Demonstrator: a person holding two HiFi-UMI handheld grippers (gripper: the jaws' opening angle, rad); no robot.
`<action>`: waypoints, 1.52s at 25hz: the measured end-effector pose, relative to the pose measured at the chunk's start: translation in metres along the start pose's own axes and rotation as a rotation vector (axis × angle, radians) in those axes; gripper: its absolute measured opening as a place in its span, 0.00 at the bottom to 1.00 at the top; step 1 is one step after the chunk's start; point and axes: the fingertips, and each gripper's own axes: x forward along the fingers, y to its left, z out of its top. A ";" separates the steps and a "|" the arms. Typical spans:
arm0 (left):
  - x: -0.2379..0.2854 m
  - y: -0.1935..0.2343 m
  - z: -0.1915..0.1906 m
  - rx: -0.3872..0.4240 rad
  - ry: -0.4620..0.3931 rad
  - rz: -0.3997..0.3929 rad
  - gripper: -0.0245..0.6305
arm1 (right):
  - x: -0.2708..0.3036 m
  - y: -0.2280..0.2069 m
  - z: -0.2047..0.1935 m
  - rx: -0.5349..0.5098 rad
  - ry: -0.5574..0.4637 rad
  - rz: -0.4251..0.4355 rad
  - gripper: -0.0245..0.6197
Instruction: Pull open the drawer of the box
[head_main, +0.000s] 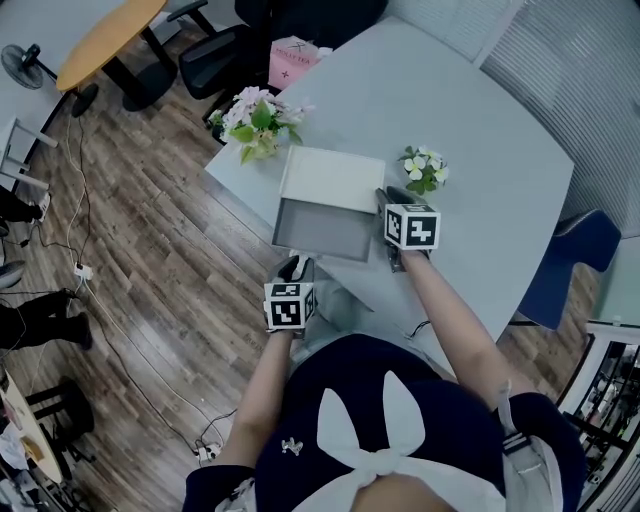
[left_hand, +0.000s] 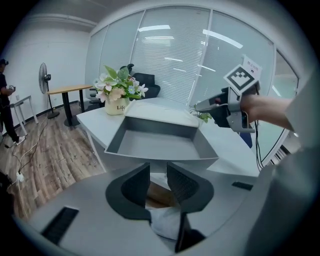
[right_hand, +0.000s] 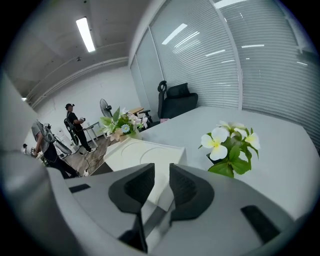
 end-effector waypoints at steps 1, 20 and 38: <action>-0.003 0.003 0.004 -0.005 -0.015 0.007 0.19 | -0.005 0.003 -0.001 -0.014 -0.011 0.008 0.19; -0.053 -0.026 0.108 0.010 -0.326 -0.010 0.12 | -0.076 0.089 0.005 -0.168 -0.169 0.172 0.05; -0.072 -0.049 0.135 0.059 -0.413 -0.065 0.07 | -0.100 0.120 0.014 -0.202 -0.208 0.215 0.04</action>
